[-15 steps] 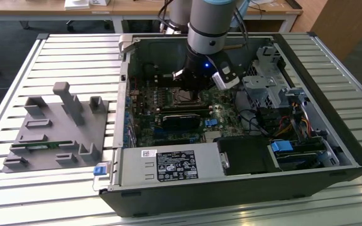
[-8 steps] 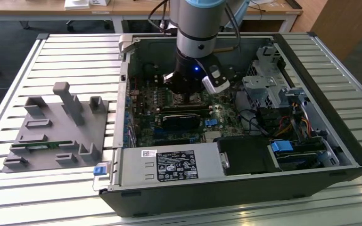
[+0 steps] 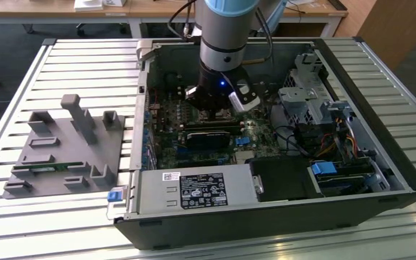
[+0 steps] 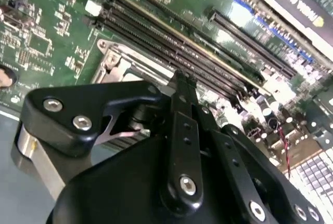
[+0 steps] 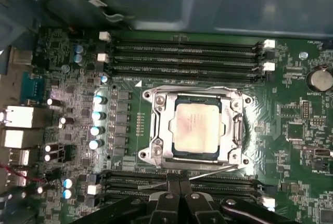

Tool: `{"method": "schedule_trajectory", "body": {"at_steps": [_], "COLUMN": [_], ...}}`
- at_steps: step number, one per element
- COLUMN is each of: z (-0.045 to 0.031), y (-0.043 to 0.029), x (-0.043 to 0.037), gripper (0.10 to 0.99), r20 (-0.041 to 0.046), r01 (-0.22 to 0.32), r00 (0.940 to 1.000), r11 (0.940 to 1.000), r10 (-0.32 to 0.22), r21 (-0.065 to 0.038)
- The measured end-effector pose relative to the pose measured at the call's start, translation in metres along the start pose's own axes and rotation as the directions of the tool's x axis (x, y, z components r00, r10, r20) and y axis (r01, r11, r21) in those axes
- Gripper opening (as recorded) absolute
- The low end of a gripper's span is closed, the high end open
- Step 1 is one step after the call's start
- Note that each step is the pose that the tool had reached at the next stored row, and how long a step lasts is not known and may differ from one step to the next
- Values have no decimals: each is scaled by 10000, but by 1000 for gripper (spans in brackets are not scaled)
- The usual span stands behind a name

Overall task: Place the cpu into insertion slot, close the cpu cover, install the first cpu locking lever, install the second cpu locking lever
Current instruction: 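Install the second cpu locking lever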

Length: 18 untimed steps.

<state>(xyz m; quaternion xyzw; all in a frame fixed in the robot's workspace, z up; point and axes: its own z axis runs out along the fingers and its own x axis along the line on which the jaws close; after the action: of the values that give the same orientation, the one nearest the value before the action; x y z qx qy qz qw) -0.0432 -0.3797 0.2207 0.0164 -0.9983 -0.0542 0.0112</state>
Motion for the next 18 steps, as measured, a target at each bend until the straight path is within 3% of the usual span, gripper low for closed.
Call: {"method": "schedule_trajectory", "body": {"at_steps": [3,7,12,18], "z": [-2,-9,-9,81], "y": [-28,-99,-125,-136], "x": [2,36,144,162], "gripper": [106,106,106,106], "r20": [11,13,18,19], "r01": [1,0,6,8], "r00": [10000,10000,10000,10000], "r11": [9997,9995,9989,9988], "r10": [-1,1,-5,-7], "r21": [-261,-318,-465,-486]}}
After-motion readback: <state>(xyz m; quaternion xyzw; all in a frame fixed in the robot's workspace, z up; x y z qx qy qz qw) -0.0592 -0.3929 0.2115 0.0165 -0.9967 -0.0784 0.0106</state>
